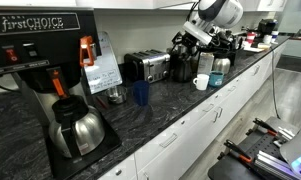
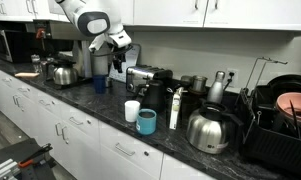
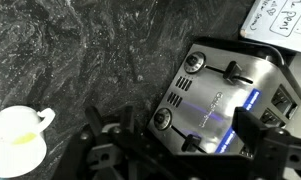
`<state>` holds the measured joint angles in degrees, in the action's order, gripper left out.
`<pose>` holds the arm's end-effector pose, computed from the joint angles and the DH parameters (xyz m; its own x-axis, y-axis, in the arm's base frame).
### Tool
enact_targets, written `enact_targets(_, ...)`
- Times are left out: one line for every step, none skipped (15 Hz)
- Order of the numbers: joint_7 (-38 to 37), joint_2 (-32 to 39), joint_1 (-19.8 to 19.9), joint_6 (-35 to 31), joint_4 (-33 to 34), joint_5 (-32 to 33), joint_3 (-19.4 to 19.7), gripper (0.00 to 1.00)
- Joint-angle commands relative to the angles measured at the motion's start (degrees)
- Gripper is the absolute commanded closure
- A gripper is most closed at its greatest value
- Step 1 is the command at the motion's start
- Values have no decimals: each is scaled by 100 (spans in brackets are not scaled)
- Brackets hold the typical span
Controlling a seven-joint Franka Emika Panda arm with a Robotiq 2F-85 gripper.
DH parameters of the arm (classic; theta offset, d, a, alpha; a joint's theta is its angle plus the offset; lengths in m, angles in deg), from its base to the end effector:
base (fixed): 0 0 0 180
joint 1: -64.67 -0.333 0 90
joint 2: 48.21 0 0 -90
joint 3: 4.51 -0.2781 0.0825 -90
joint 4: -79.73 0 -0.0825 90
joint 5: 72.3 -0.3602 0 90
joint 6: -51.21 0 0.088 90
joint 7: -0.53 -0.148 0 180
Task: Push the right lever on the toaster downwards
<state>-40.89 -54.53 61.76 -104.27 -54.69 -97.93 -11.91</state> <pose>0.5237 0.0872 0.3684 0.5995 -0.7965 0.0791 -0.6641 -0.5501 -0.5063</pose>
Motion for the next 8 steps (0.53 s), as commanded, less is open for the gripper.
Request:
enact_targets(-398, 197, 43, -353, 30, 502, 4, 0)
enact_targets(-516, 313, 58, -551, 89, 681, 6, 0)
enact_targets(-727, 474, 80, -757, 168, 938, 15, 0)
enact_targets(-868, 613, 82, -952, 235, 1160, 45, 0)
enact_targets(-1049, 788, 139, -1139, 325, 1434, 20, 0)
enact_targets(-1189, 940, 126, -1296, 412, 1626, 59, 0)
enact_targets(-1326, 1111, 105, -1443, 516, 1832, 105, 0)
enact_targets(-1485, 1279, 71, -1599, 618, 2035, 169, 0)
